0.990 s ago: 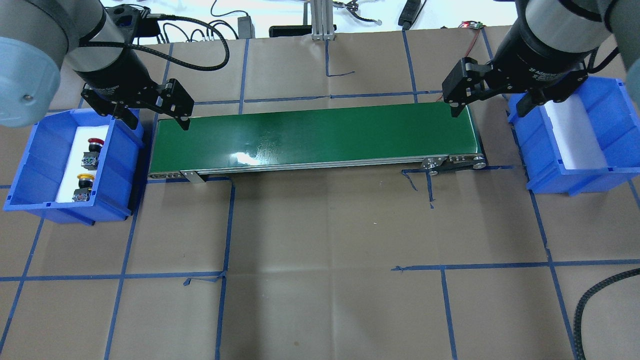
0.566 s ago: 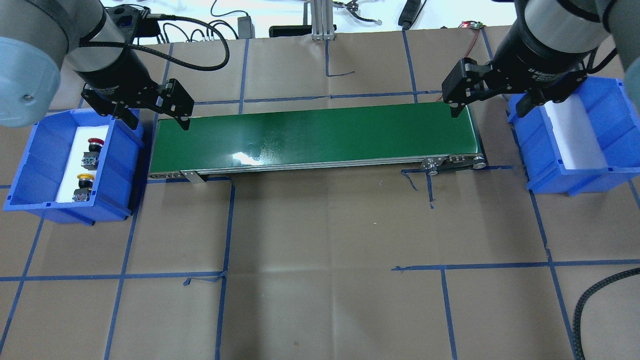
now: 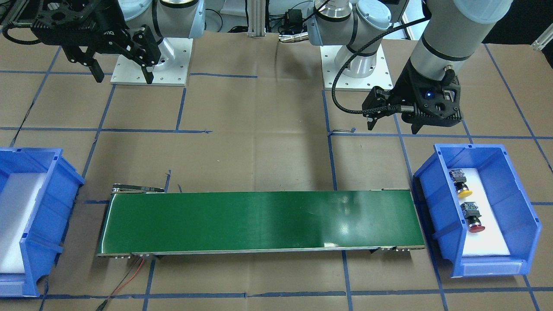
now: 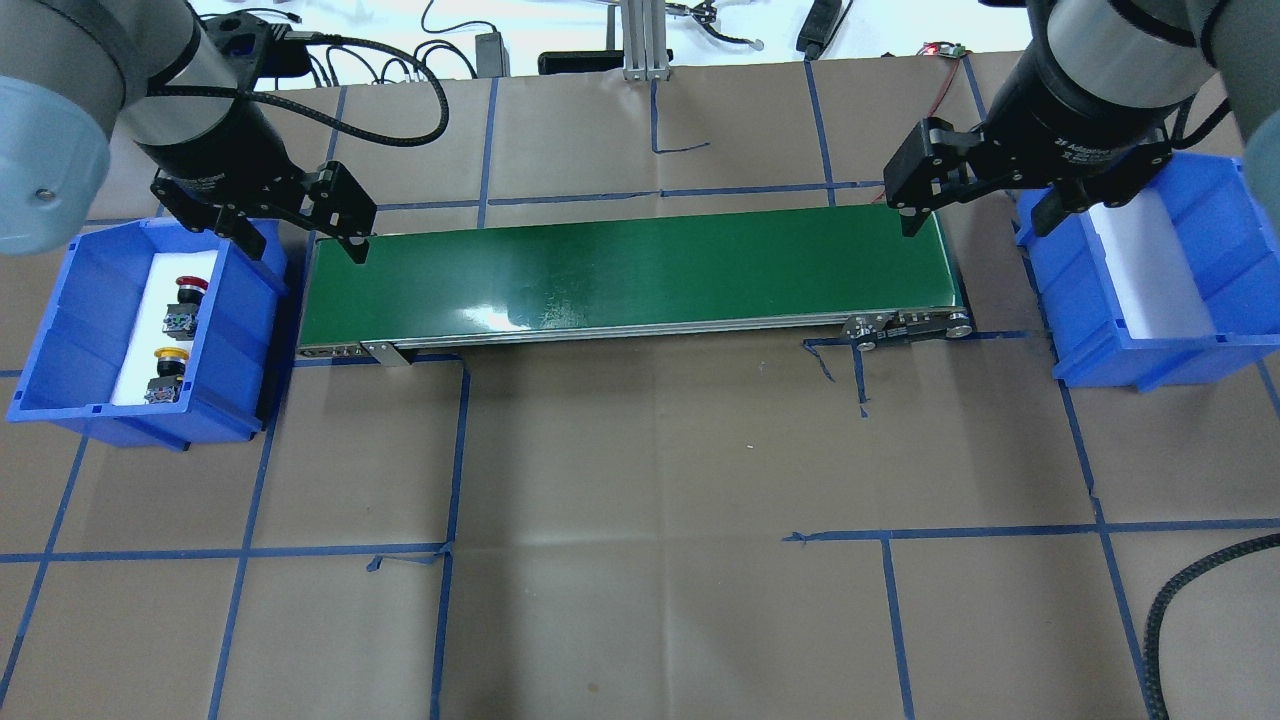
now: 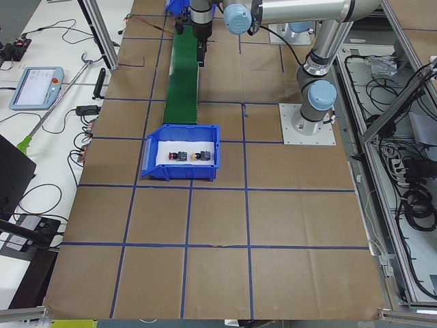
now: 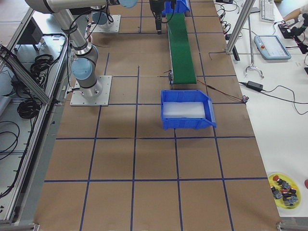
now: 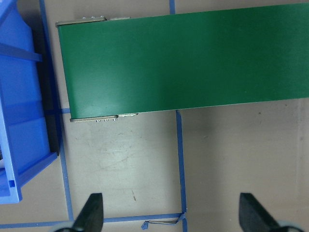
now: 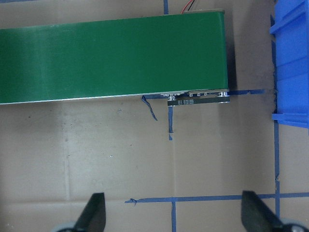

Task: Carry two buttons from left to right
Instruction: 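Move the left gripper down into the bin over the yellow button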

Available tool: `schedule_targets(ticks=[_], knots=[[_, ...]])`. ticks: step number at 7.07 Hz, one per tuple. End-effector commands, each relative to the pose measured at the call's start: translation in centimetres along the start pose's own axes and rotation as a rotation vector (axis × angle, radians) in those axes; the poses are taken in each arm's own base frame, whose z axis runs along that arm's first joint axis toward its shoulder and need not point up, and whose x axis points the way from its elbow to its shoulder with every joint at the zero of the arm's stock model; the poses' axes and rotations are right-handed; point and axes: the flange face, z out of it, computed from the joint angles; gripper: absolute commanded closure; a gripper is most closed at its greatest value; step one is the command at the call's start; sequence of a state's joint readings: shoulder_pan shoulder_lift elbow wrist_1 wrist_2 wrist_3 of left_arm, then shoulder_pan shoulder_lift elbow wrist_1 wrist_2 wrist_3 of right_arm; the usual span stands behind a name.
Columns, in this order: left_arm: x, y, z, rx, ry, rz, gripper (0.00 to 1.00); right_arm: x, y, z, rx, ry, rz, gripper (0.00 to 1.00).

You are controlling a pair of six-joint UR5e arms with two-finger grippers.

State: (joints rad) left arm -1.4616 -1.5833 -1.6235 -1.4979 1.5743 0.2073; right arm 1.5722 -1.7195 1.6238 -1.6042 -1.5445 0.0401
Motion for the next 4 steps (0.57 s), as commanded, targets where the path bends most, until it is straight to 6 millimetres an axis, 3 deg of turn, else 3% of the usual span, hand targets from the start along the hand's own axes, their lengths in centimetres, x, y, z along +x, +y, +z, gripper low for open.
schedule_targets(ticks=[1,3,4], knots=[[-8.7,1.3,-0.1,0.001,-0.005,0.014,0.00,0.0,-0.1,0.2,-0.005,-0.003,0.000,0.00],[-20.3,4.7,1.3,-0.012,0.019,-0.084,0.00,0.0,0.0,0.3,-0.007,-0.003,0.001,0.00],[-25.1,6.6,2.2,-0.022,0.030,-0.121,0.00,-0.2,-0.3,0.7,-0.012,-0.022,0.005,0.00]])
